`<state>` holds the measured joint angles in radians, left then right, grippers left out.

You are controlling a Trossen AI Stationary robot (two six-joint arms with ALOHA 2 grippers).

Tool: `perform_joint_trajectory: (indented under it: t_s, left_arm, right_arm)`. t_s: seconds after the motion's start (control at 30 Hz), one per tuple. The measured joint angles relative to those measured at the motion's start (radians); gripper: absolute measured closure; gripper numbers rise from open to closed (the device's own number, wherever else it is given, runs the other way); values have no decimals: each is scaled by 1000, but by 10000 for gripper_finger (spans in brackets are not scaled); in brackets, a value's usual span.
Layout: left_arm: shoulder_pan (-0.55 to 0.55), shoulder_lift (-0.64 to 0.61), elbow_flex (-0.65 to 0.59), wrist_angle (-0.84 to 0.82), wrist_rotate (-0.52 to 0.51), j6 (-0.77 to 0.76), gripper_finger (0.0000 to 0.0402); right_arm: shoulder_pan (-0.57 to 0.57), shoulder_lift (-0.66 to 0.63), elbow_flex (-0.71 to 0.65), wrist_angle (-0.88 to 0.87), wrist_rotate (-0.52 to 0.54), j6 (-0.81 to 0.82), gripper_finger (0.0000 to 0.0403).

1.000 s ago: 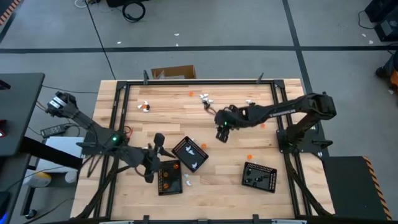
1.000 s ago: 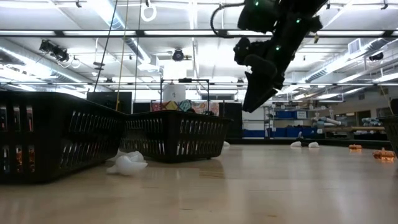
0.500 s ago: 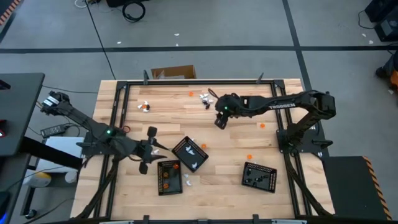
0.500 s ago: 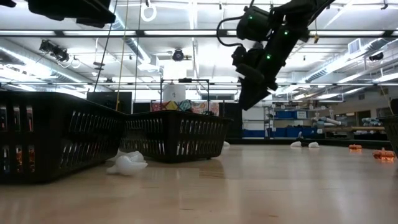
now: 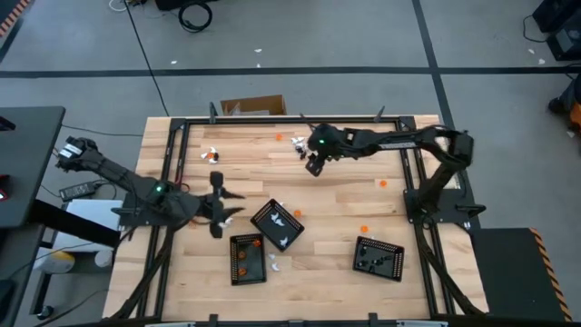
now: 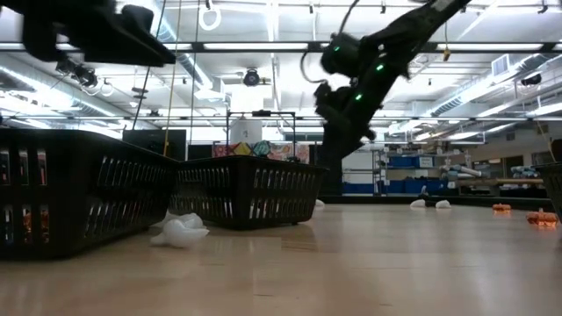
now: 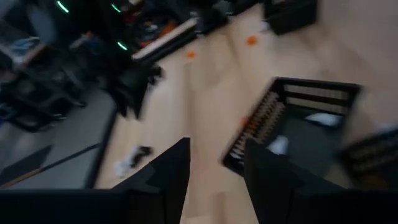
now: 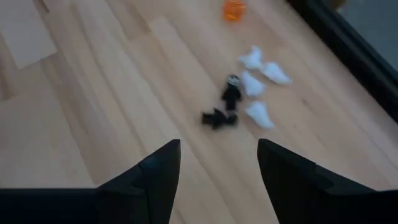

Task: Sort Halloween decoration
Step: Put the white ghost toy into the middle black basket

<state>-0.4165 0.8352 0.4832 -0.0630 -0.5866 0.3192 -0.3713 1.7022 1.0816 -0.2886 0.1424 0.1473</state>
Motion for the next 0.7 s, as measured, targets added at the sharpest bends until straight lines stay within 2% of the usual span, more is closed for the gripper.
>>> perform_joint_trajectory:
  t_s: [0.2,0.37,0.7]
  left_arm:
    - [112,0,1,13,31,61,246]
    - [152,-10,1,-13,117,68,246]
    - [252,-86,1,-1,186,141,246]
  right_arm:
    - [-43,209,192,-40,-17,-97,183]
    - [-99,294,319,-120,-18,-109,183]
    - [-152,395,385,-154,-89,-124,183]
